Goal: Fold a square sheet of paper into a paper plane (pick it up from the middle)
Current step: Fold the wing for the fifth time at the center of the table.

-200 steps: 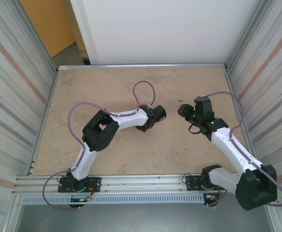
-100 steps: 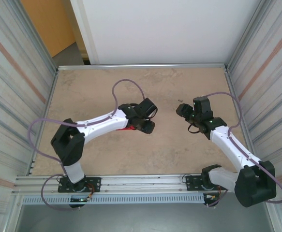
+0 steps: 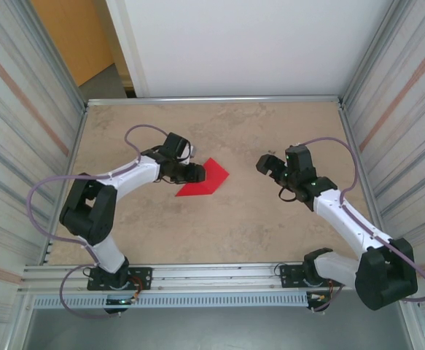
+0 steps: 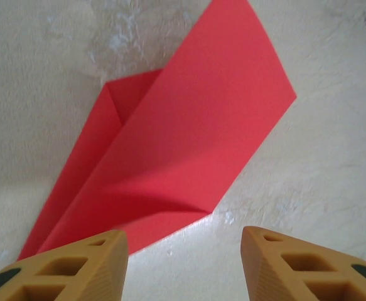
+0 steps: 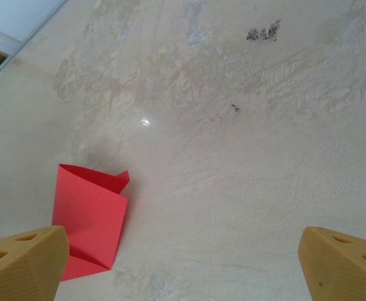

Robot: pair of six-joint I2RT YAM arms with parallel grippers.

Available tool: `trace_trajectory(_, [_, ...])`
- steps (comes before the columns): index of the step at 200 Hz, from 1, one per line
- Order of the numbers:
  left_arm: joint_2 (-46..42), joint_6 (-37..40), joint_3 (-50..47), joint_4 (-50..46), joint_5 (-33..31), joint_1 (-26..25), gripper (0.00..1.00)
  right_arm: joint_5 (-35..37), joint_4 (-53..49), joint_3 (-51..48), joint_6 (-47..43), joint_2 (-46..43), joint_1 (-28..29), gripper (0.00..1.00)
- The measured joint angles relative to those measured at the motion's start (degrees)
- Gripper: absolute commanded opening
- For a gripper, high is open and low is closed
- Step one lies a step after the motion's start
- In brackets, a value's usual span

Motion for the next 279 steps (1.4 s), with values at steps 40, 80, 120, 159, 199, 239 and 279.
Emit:
trace_trajectory(40, [4.35, -0.37, -0.04, 3.08, 2.05, 1.05, 0.48, -0.09, 0.20, 0.00, 0.02, 2.60, 0.79, 0.91])
trace_trajectory(80, [5.57, -2.40, -2.40, 5.22, 2.69, 2.14, 0.48, -0.74, 1.57, 0.00, 0.98, 4.85, 1.97, 0.90])
trace_trajectory(120, [6.43, -5.99, -4.55, 8.11, 4.87, 3.15, 0.44, -3.65, 4.74, 0.00, 5.20, 9.25, 5.86, 0.86])
trace_trajectory(159, [7.26, -10.97, -5.51, 11.45, 8.50, 1.27, 0.40, -5.40, 9.40, -1.68, 13.14, 13.33, 12.26, 0.80])
trace_trajectory(199, [8.13, -16.06, -6.27, 14.43, 10.43, -2.82, 0.33, -6.95, 15.43, -6.29, 22.29, 15.50, 14.71, 0.69])
trace_trajectory(239, [8.15, -20.76, -7.80, 17.20, 11.54, -2.75, 0.29, -8.13, 20.37, -6.43, 28.61, 18.47, 17.35, 0.52])
trace_trajectory(279, [8.28, -24.02, -9.20, 19.96, 13.03, -1.95, 0.27, -8.22, 22.67, -6.40, 32.44, 22.27, 19.19, 0.44])
